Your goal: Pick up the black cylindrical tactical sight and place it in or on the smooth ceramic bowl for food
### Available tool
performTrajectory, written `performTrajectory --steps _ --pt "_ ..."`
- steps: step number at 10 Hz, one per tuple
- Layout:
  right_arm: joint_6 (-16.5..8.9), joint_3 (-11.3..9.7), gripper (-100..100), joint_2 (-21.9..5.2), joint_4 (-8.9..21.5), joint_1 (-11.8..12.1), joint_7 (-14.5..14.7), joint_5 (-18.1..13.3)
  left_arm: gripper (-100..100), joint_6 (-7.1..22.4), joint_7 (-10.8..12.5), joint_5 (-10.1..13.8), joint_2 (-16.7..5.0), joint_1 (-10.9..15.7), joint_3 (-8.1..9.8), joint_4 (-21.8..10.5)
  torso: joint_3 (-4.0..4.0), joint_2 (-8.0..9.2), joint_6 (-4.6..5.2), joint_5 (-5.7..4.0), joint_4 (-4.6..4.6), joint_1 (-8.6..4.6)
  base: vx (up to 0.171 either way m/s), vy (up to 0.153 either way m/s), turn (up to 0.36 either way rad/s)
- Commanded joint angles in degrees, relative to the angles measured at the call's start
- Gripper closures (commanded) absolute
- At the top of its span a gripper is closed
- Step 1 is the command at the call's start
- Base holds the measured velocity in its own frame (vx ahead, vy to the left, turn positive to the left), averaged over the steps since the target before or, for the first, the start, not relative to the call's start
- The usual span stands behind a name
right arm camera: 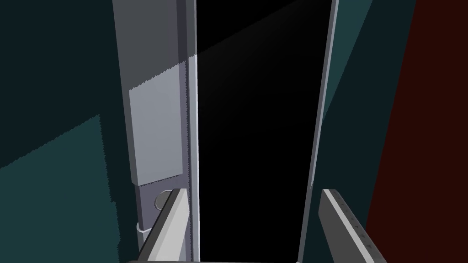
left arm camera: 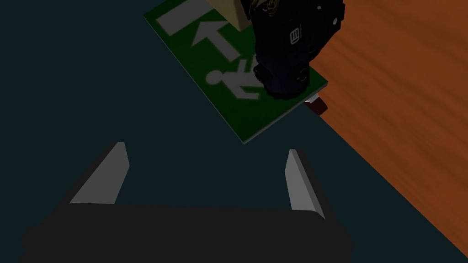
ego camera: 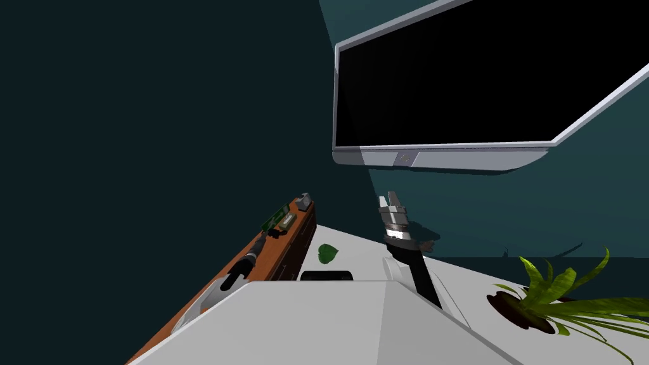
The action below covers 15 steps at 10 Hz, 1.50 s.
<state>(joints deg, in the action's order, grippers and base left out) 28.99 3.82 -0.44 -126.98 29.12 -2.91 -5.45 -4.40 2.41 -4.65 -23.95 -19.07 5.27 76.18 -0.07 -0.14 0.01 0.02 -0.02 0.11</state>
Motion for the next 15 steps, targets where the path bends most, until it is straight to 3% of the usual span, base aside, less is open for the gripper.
performTrajectory --steps 1,3,10,13,14,15 --pt "0.0 0.0 0 0.0 0.0 0.0 0.0 0.0 -100 0.88 0.16 0.44 -0.24 0.76 0.01 -1.66 0.0 0.0 0.0 0.0 0.0 0.0 0.027 0.026 -0.031" --pt "0.0 0.0 0 0.0 0.0 0.0 0.0 0.0 -100 1.77 0.33 1.19 -0.56 1.75 0.06 -3.92 0.01 0.01 0.0 0.0 0.0 -0.02 0.024 0.02 -0.054" --pt "0.0 0.0 0 0.0 0.0 0.01 0.0 0.0 -100 7.25 1.37 7.26 -1.18 8.8 -0.11 -18.05 -0.06 -0.11 0.0 0.02 -0.02 0.06 0.05 0.042 -0.108" --pt "0.0 0.01 0 0.0 0.0 0.01 0.0 0.0 -100 8.58 1.61 9.19 -0.91 10.83 -0.31 -21.53 -0.05 -0.08 -0.03 0.02 -0.02 0.04 0.049 0.046 -0.072" --pt "0.0 0.0 0 0.0 0.0 0.01 0.0 0.0 -100 8.2 1.55 8.71 -0.98 10.2 -0.25 -20.54 -0.04 -0.07 -0.02 0.01 -0.02 0.02 0.02 0.019 -0.016" --pt "0.0 0.0 0 0.0 0.0 0.01 0.0 0.0 0 8.36 1.57 8.79 -0.97 10.27 -0.25 -20.64 0.0 0.01 -0.04 0.0 -0.01 -0.05 0.0 0.0 0.0"
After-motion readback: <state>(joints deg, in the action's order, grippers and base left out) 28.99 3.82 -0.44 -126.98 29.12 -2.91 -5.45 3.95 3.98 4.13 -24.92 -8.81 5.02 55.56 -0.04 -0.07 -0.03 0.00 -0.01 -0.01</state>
